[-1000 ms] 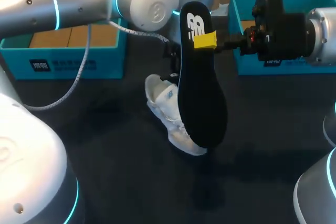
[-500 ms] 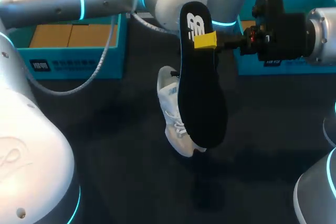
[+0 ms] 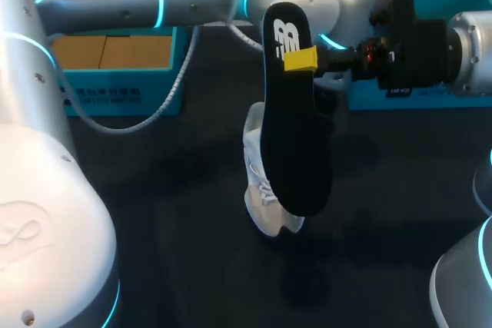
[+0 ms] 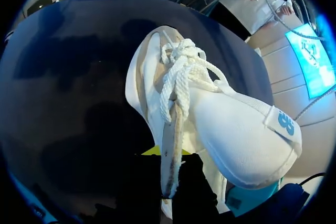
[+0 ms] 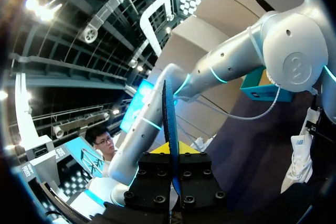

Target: Take the shoe out of the shoebox, open the shoe tongue, remove and reinsert the insole, then place the shoe into the shoebox

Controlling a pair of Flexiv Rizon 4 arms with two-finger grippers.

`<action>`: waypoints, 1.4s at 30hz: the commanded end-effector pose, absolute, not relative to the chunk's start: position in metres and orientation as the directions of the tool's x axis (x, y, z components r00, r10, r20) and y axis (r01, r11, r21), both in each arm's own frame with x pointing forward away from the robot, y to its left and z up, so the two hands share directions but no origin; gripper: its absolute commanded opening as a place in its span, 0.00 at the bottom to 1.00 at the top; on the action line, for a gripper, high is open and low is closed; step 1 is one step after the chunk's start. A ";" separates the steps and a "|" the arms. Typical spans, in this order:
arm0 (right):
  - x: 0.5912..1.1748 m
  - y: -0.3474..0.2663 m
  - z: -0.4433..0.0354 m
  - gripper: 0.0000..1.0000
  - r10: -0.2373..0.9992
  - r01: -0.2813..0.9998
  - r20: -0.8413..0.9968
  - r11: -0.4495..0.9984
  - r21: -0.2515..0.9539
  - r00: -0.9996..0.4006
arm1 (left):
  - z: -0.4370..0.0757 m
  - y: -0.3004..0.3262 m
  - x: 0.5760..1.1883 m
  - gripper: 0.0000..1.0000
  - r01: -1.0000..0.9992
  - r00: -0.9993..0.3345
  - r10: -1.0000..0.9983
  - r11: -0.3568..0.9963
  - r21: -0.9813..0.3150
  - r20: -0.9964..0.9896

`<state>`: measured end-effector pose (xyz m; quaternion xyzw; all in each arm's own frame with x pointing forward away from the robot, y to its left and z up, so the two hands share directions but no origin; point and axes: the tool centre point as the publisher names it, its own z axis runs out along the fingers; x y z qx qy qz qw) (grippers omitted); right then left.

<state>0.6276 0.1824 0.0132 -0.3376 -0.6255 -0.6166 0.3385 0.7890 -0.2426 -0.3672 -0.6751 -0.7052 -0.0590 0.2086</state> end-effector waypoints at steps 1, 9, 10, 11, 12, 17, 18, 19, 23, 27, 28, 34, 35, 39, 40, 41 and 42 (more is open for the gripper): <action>0.628 0.185 0.013 0.00 0.008 0.841 0.841 0.012 0.542 -0.542 | -0.375 -0.245 0.787 0.00 0.975 0.009 0.910 0.084 -0.205 0.415; 0.628 0.185 0.013 0.00 0.008 0.841 0.841 0.012 0.542 -0.542 | -0.388 -0.245 0.784 0.00 0.971 0.028 0.899 0.080 -0.227 0.438; 0.628 0.185 0.013 0.00 0.008 0.841 0.841 0.012 0.542 -0.542 | -0.389 -0.245 0.784 0.00 0.970 0.031 0.898 0.079 -0.231 0.440; 0.628 0.185 0.013 0.00 0.008 0.841 0.841 0.012 0.542 -0.542 | -0.390 -0.245 0.784 0.00 0.969 0.035 0.897 0.078 -0.234 0.441; 0.628 0.185 0.013 0.00 0.008 0.841 0.841 0.012 0.542 -0.542 | -0.392 -0.245 0.784 0.00 0.968 0.038 0.896 0.076 -0.238 0.443; 0.628 0.185 0.013 0.00 0.008 0.841 0.841 0.012 0.542 -0.542 | -0.396 -0.246 0.782 0.38 0.965 0.050 0.893 0.072 -0.252 0.448; 0.628 0.185 0.013 0.00 0.008 0.841 0.841 0.012 0.542 -0.542 | -0.396 -0.246 0.782 0.54 0.964 0.051 0.894 0.073 -0.255 0.446; 0.628 0.185 0.013 0.00 0.008 0.841 0.841 0.012 0.542 -0.542 | -0.395 -0.246 0.781 0.84 0.964 0.051 0.896 0.071 -0.256 0.441; 0.628 0.185 0.013 0.00 0.008 0.841 0.841 0.012 0.542 -0.542 | -0.383 -0.246 0.782 1.00 0.967 0.037 0.910 0.072 -0.243 0.414; 0.628 0.185 0.013 0.00 0.008 0.841 0.841 0.012 0.542 -0.542 | -0.368 -0.248 0.789 1.00 0.973 0.002 0.924 0.087 -0.215 0.383; 0.628 0.185 0.013 0.00 0.008 0.841 0.841 0.012 0.542 -0.542 | -0.365 -0.248 0.790 1.00 0.974 -0.006 0.927 0.089 -0.206 0.375; 0.628 0.185 0.013 0.00 0.008 0.841 0.841 0.012 0.542 -0.542 | -0.344 -0.253 0.801 1.00 0.978 -0.048 0.951 0.107 -0.180 0.305; 0.628 0.185 0.013 0.00 0.008 0.841 0.841 0.012 0.542 -0.542 | -0.341 -0.254 0.802 1.00 0.978 -0.055 0.956 0.110 -0.179 0.289; 0.628 0.185 0.013 0.00 0.008 0.841 0.841 0.012 0.542 -0.542 | -0.333 -0.255 0.807 1.00 0.974 -0.078 0.971 0.122 -0.189 0.227; 0.631 0.183 0.012 0.00 0.027 0.847 0.847 -0.003 0.531 -0.531 | -0.330 -0.255 0.809 1.00 0.973 -0.085 0.978 0.123 -0.195 0.192; 0.633 0.180 0.010 0.00 0.036 0.852 0.853 -0.028 0.522 -0.521 | -0.326 -0.255 0.810 1.00 0.973 -0.090 0.980 0.124 -0.194 0.179; 0.637 0.177 0.008 0.00 0.053 0.852 0.854 -0.053 0.520 -0.518 | -0.324 -0.254 0.811 1.00 0.973 -0.093 0.982 0.125 -0.196 0.163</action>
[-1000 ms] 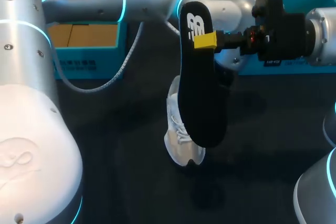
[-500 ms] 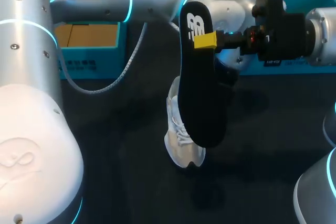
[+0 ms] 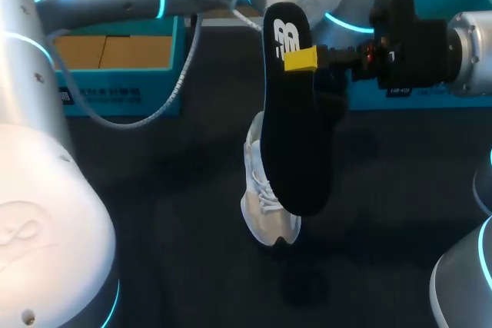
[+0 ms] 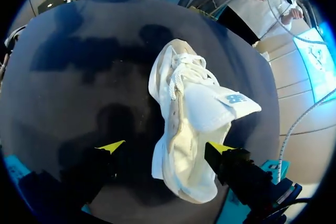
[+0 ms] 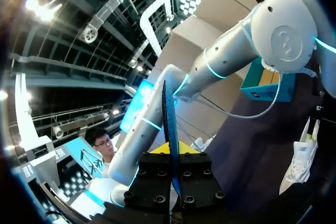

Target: Take the shoe out of the shoebox, open the shoe tongue, remove and reinsert the insole, then place the shoe into the shoebox

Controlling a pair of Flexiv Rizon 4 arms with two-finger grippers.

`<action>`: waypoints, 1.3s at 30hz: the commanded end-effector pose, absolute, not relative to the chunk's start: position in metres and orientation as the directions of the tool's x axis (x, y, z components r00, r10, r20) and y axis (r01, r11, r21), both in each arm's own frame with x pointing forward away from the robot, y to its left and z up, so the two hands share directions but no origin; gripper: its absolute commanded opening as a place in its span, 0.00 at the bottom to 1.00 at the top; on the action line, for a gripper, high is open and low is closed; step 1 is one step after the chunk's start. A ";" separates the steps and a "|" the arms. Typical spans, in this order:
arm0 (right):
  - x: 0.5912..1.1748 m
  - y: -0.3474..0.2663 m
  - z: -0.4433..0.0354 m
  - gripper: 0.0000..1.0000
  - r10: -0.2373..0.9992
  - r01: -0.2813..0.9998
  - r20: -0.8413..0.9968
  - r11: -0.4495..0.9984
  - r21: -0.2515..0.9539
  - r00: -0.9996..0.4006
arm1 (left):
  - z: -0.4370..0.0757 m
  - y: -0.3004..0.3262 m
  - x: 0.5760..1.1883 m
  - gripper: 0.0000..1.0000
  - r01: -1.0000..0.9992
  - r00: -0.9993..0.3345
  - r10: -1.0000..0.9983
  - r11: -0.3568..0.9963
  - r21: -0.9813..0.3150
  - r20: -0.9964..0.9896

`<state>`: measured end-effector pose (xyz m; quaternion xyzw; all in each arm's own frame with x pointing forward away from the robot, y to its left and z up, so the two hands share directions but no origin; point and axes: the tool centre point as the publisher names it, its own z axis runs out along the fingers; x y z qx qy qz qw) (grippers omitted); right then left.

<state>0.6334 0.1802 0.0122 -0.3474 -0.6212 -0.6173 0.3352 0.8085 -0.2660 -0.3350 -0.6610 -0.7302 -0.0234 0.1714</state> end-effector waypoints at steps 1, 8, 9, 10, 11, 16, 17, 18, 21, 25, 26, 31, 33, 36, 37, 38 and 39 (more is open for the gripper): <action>0.639 0.175 0.007 0.00 0.059 0.852 0.855 -0.072 0.518 -0.515 | -0.322 -0.254 0.812 1.00 0.973 -0.093 0.983 0.123 -0.195 0.155; 0.665 0.153 0.017 0.00 0.094 0.818 0.844 -0.209 0.536 -0.528 | -0.294 -0.247 0.823 1.00 0.977 -0.107 0.993 0.113 -0.183 0.040; 0.668 0.150 0.019 0.00 0.098 0.811 0.841 -0.224 0.540 -0.532 | -0.291 -0.246 0.824 1.00 0.977 -0.110 0.994 0.113 -0.180 0.028; 0.672 0.147 0.020 0.00 0.100 0.809 0.842 -0.237 0.538 -0.531 | -0.287 -0.244 0.825 1.00 0.977 -0.121 0.992 0.122 -0.174 0.018; 0.675 0.144 0.022 0.00 0.102 0.806 0.841 -0.244 0.539 -0.532 | -0.284 -0.242 0.827 1.00 0.978 -0.125 0.992 0.124 -0.170 0.003; 0.690 0.132 0.026 0.00 0.111 0.799 0.849 -0.294 0.525 -0.517 | -0.270 -0.230 0.832 1.00 0.979 -0.137 0.988 0.125 -0.161 -0.065; 0.692 0.129 0.026 0.00 0.114 0.799 0.850 -0.297 0.523 -0.514 | -0.267 -0.228 0.833 1.00 0.979 -0.135 0.987 0.120 -0.162 -0.083; 0.694 0.127 0.026 0.00 0.114 0.798 0.851 -0.302 0.521 -0.512 | -0.264 -0.225 0.833 1.00 0.980 -0.129 0.987 0.112 -0.163 -0.100; 0.699 0.115 0.023 0.00 0.187 0.798 0.871 -0.349 0.491 -0.455 | -0.256 -0.219 0.834 1.00 0.982 -0.121 0.983 0.097 -0.163 -0.142; 0.699 0.115 0.023 0.00 0.187 0.798 0.871 -0.349 0.491 -0.455 | -0.246 -0.213 0.832 1.00 0.984 -0.095 0.971 0.059 -0.167 -0.217; 0.699 0.115 0.023 0.00 0.187 0.798 0.871 -0.349 0.491 -0.455 | -0.242 -0.211 0.831 1.00 0.984 -0.090 0.967 0.050 -0.169 -0.237; 0.699 0.115 0.023 0.00 0.187 0.798 0.871 -0.349 0.491 -0.455 | -0.226 -0.205 0.824 1.00 0.988 -0.041 0.937 -0.013 -0.151 -0.347; 0.699 0.115 0.023 0.00 0.187 0.798 0.871 -0.349 0.491 -0.455 | -0.218 -0.201 0.820 1.00 0.990 -0.010 0.919 -0.046 -0.133 -0.393; 0.699 0.115 0.023 0.00 0.187 0.798 0.871 -0.349 0.491 -0.455 | -0.207 -0.193 0.814 1.00 0.986 0.050 0.879 -0.120 -0.117 -0.474; 0.699 0.115 0.023 0.00 0.187 0.798 0.871 -0.349 0.491 -0.455 | -0.203 -0.190 0.813 1.00 0.984 0.068 0.865 -0.142 -0.112 -0.497; 0.701 0.114 0.020 0.00 0.179 0.799 0.876 -0.359 0.483 -0.449 | -0.199 -0.188 0.812 1.00 0.979 0.100 0.847 -0.177 -0.099 -0.522; 0.704 0.113 0.018 0.00 0.170 0.798 0.882 -0.377 0.470 -0.439 | -0.195 -0.185 0.810 1.00 0.978 0.113 0.834 -0.190 -0.088 -0.540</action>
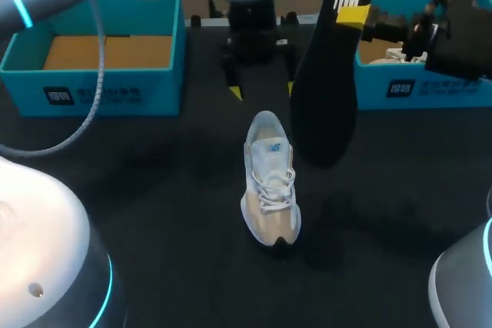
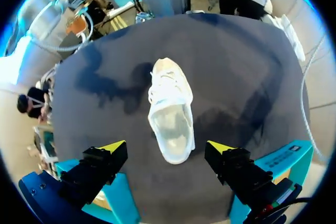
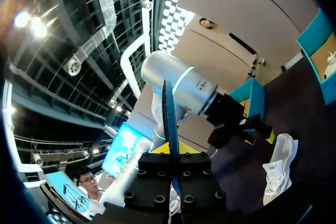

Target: Take the shoe out of the shoebox, open the shoe tongue, remove and reinsert the insole, then place the shoe into the shoebox

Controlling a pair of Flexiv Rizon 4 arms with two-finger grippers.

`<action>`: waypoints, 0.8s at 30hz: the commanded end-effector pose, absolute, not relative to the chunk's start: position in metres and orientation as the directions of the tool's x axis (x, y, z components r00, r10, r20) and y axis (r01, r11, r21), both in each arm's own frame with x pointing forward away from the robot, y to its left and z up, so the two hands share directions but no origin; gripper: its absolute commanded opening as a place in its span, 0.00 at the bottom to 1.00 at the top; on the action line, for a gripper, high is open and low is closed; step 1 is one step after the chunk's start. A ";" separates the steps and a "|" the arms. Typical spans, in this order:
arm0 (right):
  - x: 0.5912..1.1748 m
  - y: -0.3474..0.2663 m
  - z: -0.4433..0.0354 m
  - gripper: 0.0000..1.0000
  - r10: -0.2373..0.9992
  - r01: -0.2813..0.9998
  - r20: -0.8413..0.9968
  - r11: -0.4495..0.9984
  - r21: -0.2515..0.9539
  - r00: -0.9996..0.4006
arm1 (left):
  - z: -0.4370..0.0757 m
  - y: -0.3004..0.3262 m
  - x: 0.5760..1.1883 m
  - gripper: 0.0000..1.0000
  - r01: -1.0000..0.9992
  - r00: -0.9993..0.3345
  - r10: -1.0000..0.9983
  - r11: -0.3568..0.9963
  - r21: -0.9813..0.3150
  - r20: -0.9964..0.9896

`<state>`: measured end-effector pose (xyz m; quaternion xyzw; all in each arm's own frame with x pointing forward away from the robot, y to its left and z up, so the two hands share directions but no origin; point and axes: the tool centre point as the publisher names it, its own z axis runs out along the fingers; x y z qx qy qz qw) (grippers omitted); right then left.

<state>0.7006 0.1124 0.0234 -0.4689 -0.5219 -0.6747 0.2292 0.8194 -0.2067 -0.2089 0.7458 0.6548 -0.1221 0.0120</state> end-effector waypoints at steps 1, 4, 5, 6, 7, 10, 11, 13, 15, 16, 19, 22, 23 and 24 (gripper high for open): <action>0.707 0.111 0.016 0.00 0.166 0.803 0.891 -0.386 0.454 -0.424 | -0.191 -0.183 0.808 1.00 0.976 0.128 0.819 -0.205 -0.075 -0.560; 0.719 0.108 0.009 0.00 0.143 0.821 0.913 -0.402 0.406 -0.382 | -0.181 -0.176 0.803 1.00 0.971 0.167 0.784 -0.236 -0.039 -0.597; 0.723 0.107 0.007 0.00 0.141 0.831 0.918 -0.392 0.396 -0.371 | -0.178 -0.174 0.802 1.00 0.971 0.169 0.779 -0.236 -0.032 -0.604; 0.727 0.107 0.005 0.00 0.137 0.840 0.923 -0.383 0.384 -0.360 | -0.176 -0.172 0.800 1.00 0.969 0.181 0.769 -0.245 -0.021 -0.613; 0.729 0.107 0.004 0.00 0.135 0.847 0.927 -0.379 0.374 -0.349 | -0.175 -0.170 0.800 1.00 0.968 0.186 0.764 -0.249 -0.017 -0.617; 0.739 0.106 -0.002 0.00 0.148 0.876 0.944 -0.353 0.328 -0.294 | -0.170 -0.162 0.796 1.00 0.968 0.195 0.746 -0.249 0.005 -0.636; 0.744 0.106 -0.003 0.00 0.134 0.884 0.951 -0.350 0.310 -0.280 | -0.169 -0.158 0.794 1.00 0.965 0.210 0.738 -0.260 0.017 -0.642; 0.748 0.106 -0.005 0.00 0.130 0.899 0.957 -0.331 0.288 -0.259 | -0.167 -0.153 0.793 1.00 0.962 0.224 0.734 -0.273 0.024 -0.641; 0.754 0.106 -0.010 0.00 0.130 0.918 0.965 -0.300 0.257 -0.228 | -0.168 -0.147 0.791 1.00 0.952 0.266 0.750 -0.303 0.044 -0.605; 0.756 0.106 -0.012 0.00 0.132 0.923 0.967 -0.292 0.248 -0.218 | -0.168 -0.147 0.791 1.00 0.952 0.266 0.750 -0.303 0.044 -0.605; 0.763 0.108 -0.021 0.00 0.138 0.947 0.975 -0.246 0.206 -0.176 | -0.168 -0.147 0.791 1.00 0.952 0.266 0.750 -0.303 0.044 -0.605; 0.769 0.109 -0.030 0.00 0.146 0.961 0.980 -0.219 0.169 -0.139 | -0.168 -0.147 0.791 1.00 0.952 0.266 0.750 -0.303 0.044 -0.605; 0.771 0.109 -0.034 0.00 0.159 0.966 0.980 -0.206 0.155 -0.124 | -0.168 -0.147 0.791 1.00 0.952 0.266 0.750 -0.303 0.044 -0.605; 0.773 0.109 -0.037 0.00 0.160 0.970 0.981 -0.199 0.140 -0.109 | -0.168 -0.147 0.791 1.00 0.952 0.266 0.750 -0.303 0.044 -0.605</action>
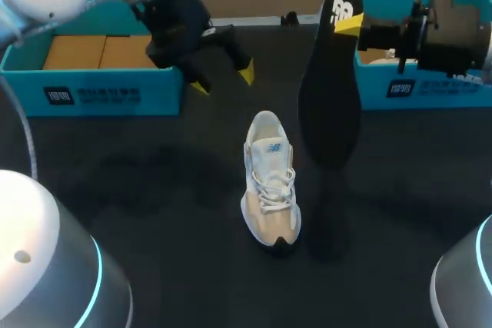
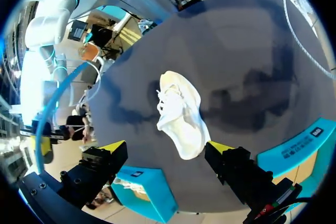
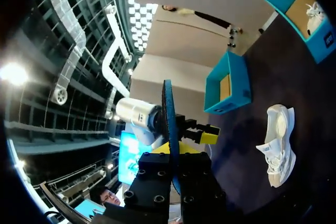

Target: Take the shoe out of the shoebox, open the shoe tongue, remove and reinsert the insole, then place the shoe into the shoebox

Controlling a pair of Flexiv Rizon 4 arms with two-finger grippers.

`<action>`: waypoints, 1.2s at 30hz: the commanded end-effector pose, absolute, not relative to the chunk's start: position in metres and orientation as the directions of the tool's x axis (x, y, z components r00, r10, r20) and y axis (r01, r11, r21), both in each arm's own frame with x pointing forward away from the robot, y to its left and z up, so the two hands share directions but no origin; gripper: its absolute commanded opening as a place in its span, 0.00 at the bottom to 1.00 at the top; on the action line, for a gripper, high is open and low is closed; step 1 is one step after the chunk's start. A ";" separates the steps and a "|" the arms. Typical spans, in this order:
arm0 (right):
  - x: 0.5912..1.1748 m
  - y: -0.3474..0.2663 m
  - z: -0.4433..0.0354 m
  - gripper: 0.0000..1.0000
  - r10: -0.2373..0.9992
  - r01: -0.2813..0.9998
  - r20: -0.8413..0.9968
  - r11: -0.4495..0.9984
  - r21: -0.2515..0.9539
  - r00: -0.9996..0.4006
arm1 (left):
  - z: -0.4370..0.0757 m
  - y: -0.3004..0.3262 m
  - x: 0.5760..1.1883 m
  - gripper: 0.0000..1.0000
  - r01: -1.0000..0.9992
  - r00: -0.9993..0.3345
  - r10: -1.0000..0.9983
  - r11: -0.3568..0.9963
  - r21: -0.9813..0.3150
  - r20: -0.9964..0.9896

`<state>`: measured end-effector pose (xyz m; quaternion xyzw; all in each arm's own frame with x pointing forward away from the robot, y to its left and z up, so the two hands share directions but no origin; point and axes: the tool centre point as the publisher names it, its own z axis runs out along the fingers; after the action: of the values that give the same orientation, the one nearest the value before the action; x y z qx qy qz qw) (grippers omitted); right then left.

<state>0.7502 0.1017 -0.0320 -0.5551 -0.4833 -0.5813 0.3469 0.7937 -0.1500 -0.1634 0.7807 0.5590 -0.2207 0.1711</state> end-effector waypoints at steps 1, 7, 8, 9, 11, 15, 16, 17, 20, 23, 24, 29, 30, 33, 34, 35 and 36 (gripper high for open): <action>0.775 0.110 -0.040 0.00 0.169 0.973 0.981 -0.193 0.127 -0.095 | -0.168 -0.147 0.791 1.00 0.952 0.266 0.750 -0.303 0.044 -0.605; 0.785 0.114 -0.057 0.00 0.198 0.985 0.980 -0.160 0.059 -0.026 | -0.168 -0.147 0.791 1.00 0.952 0.266 0.750 -0.303 0.044 -0.605; 0.787 0.115 -0.061 0.00 0.207 0.987 0.978 -0.152 0.044 -0.012 | -0.168 -0.147 0.791 1.00 0.952 0.266 0.750 -0.303 0.044 -0.605; 0.788 0.115 -0.064 0.00 0.222 0.989 0.975 -0.147 0.031 0.002 | -0.168 -0.147 0.791 1.00 0.952 0.266 0.750 -0.303 0.044 -0.605; 0.791 0.116 -0.070 0.00 0.227 0.990 0.974 -0.141 0.010 0.022 | -0.168 -0.147 0.791 1.00 0.952 0.266 0.750 -0.303 0.044 -0.605; 0.797 0.118 -0.082 0.00 0.260 0.991 0.964 -0.132 -0.028 0.062 | -0.174 -0.142 0.790 1.00 0.969 0.220 0.716 -0.241 0.061 -0.662; 0.799 0.119 -0.083 0.00 0.262 0.990 0.962 -0.135 -0.036 0.071 | -0.174 -0.140 0.791 1.00 0.974 0.203 0.699 -0.217 0.068 -0.686; 0.801 0.119 -0.086 0.00 0.265 0.989 0.961 -0.138 -0.046 0.082 | -0.175 -0.139 0.791 1.00 0.977 0.191 0.682 -0.199 0.072 -0.706; 0.804 0.122 -0.091 0.00 0.237 0.981 0.962 -0.168 -0.096 0.135 | -0.174 -0.136 0.792 1.00 0.983 0.174 0.632 -0.152 0.100 -0.755; 0.807 0.127 -0.096 0.00 0.241 0.978 0.957 -0.168 -0.124 0.163 | -0.171 -0.136 0.790 1.00 0.984 0.178 0.588 -0.130 0.124 -0.789; 0.808 0.129 -0.097 0.00 0.234 0.975 0.956 -0.173 -0.136 0.174 | -0.170 -0.136 0.789 1.00 0.983 0.180 0.569 -0.130 0.129 -0.802; 0.812 0.137 -0.100 0.00 0.201 0.957 0.950 -0.215 -0.196 0.240 | -0.166 -0.142 0.786 1.00 0.983 0.184 0.491 -0.101 0.155 -0.851; 0.813 0.139 -0.100 0.00 0.192 0.951 0.948 -0.228 -0.210 0.255 | -0.165 -0.144 0.785 1.00 0.983 0.183 0.478 -0.088 0.160 -0.859; 0.819 0.145 -0.103 0.00 0.161 0.934 0.943 -0.259 -0.245 0.292 | -0.163 -0.148 0.785 1.00 0.984 0.176 0.436 -0.056 0.169 -0.883; 0.821 0.148 -0.103 0.00 0.148 0.928 0.941 -0.269 -0.257 0.304 | -0.161 -0.149 0.785 1.00 0.985 0.172 0.424 -0.047 0.168 -0.889; 0.823 0.150 -0.103 0.00 0.145 0.925 0.940 -0.275 -0.263 0.310 | -0.161 -0.150 0.785 1.00 0.985 0.167 0.415 -0.039 0.166 -0.894; 0.826 0.154 -0.103 0.00 0.132 0.918 0.938 -0.288 -0.273 0.321 | -0.159 -0.152 0.785 1.00 0.984 0.167 0.395 -0.015 0.176 -0.903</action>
<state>0.8221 0.1375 -0.0984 -0.6713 -0.4008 -0.4262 0.4550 0.7901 -0.1499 -0.1543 0.6599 0.5474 -0.3439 0.3828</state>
